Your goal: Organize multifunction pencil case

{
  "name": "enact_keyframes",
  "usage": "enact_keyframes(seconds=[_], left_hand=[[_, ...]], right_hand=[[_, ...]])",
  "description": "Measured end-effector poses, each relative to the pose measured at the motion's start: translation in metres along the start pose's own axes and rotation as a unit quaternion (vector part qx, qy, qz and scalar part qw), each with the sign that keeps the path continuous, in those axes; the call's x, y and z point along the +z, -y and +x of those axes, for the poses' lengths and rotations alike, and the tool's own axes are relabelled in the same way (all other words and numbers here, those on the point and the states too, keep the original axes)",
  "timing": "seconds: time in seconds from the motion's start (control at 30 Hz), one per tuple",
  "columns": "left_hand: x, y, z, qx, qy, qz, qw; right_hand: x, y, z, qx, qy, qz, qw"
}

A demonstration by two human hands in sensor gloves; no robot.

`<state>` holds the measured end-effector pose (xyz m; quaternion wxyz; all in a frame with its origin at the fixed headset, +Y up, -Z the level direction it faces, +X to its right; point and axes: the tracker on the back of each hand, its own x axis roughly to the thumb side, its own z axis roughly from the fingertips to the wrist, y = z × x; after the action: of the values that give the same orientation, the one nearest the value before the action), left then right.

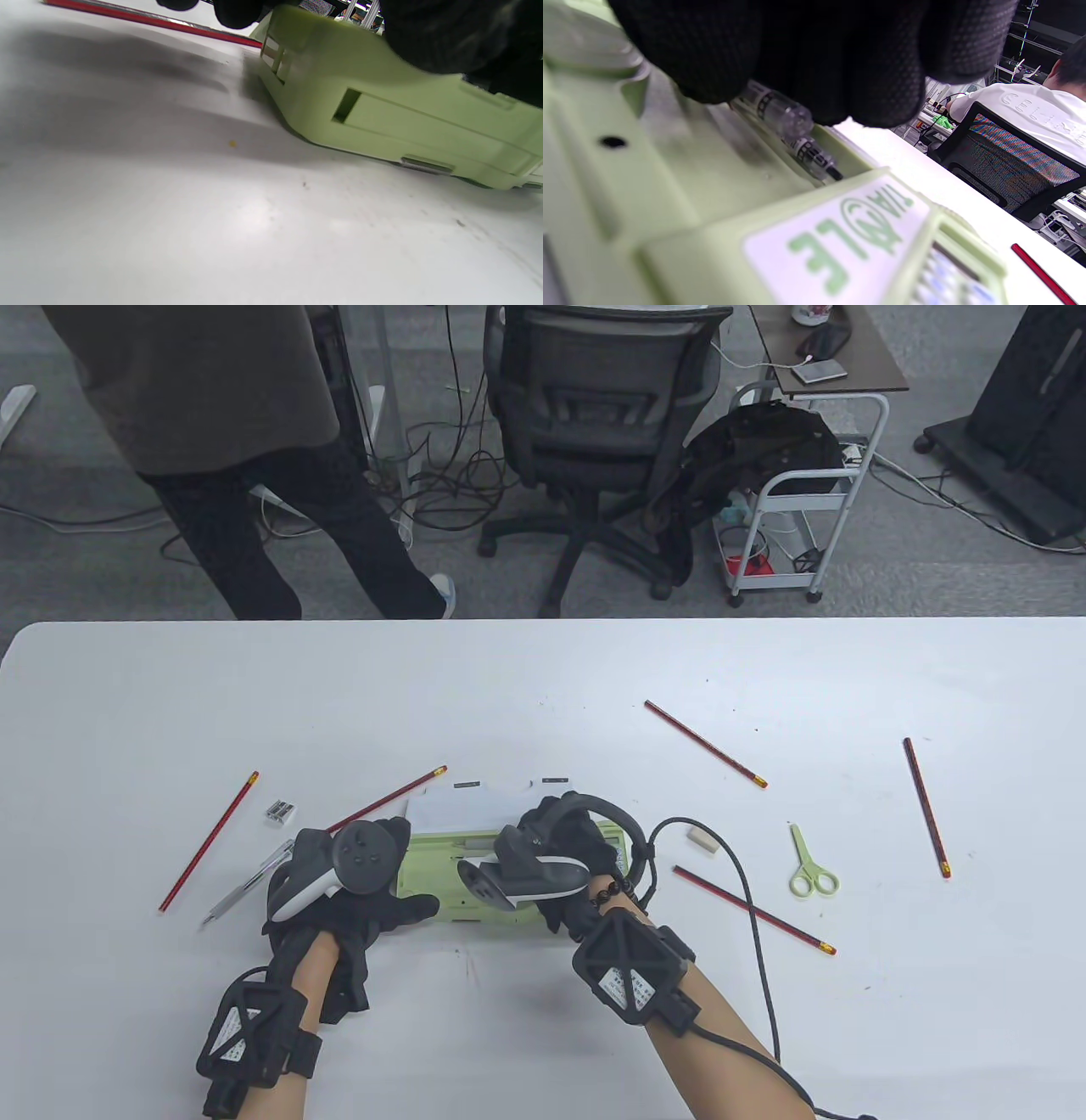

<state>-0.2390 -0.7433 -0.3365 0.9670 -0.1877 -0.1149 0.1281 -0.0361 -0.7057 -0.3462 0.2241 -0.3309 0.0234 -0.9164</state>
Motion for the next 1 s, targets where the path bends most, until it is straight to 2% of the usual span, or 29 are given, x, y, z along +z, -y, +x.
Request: enact_keyframes(seconds=[0.3,0.57,0.83,0.9,1.0], left_hand=[[0.0,0.0,0.0,-0.001,0.0,0.0,1.0],[0.0,0.0,0.0,-0.001,-0.001,0.0,1.0],[0.0,0.0,0.001,-0.003,-0.002,-0.001,1.0],[-0.001,-0.001,0.001,-0.005,-0.003,-0.002,1.0],[-0.001,-0.001,0.001,-0.008,-0.003,-0.004,1.0]], right_hand=[[0.003,0.002,-0.002,0.014,-0.007,-0.007,1.0],[0.018,0.004,-0.028,-0.014,-0.052,-0.013,0.998],[0.054,-0.013,-0.063,-0.129,-0.131,-0.01,0.983],[0.065,-0.02,-0.07,-0.166,-0.145,-0.009,0.975],[0.083,-0.035,-0.079,-0.258,-0.153,-0.005,0.954]])
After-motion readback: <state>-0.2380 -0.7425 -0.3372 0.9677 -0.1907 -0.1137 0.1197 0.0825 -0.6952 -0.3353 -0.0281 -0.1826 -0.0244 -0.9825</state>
